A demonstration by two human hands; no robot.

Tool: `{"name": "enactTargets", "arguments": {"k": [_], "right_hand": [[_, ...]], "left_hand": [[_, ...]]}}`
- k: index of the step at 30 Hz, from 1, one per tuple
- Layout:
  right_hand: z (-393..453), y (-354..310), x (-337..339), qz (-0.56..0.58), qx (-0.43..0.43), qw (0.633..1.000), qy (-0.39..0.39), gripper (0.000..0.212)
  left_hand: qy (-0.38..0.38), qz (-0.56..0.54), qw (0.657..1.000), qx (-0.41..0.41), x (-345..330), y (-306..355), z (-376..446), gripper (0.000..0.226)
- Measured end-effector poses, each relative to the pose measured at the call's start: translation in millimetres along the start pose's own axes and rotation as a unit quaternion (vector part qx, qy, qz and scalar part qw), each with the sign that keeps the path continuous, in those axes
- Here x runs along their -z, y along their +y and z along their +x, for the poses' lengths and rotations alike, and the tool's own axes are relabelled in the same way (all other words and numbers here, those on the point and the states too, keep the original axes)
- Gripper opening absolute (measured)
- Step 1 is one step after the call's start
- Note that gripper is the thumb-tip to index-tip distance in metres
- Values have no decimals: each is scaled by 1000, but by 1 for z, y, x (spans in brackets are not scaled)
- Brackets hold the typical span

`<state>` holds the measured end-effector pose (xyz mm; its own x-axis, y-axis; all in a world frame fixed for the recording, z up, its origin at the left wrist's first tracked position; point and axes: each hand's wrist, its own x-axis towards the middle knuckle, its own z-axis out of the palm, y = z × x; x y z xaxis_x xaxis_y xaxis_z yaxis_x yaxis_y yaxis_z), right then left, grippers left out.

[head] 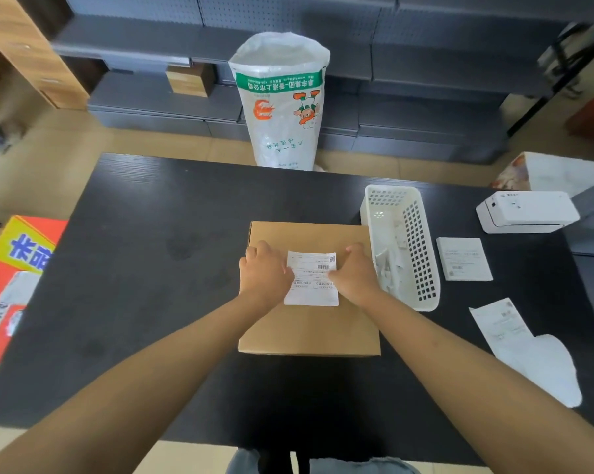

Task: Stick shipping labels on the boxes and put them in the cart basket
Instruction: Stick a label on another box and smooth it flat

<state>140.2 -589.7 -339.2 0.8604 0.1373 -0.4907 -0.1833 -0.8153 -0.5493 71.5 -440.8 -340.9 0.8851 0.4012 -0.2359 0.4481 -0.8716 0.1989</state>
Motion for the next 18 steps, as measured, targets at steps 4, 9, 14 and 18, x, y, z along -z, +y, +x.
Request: {"name": "enactTargets", "arguments": {"k": [4, 9, 14, 18], "right_hand": [[-7, -3, 2, -122, 16, 990, 72, 58], [-11, 12, -13, -269, 264, 923, 82, 45], [-10, 36, -32, -323, 315, 892, 18, 58], [-6, 48, -31, -370, 316, 873, 26, 61]], "left_hand": [[31, 51, 998, -21, -4, -2, -2, 25], [43, 109, 968, -220, -18, -4, -10, 42], [-48, 114, 967, -223, -38, -11, -12, 60], [-55, 109, 965, -233, -42, -19, -12, 60]]}}
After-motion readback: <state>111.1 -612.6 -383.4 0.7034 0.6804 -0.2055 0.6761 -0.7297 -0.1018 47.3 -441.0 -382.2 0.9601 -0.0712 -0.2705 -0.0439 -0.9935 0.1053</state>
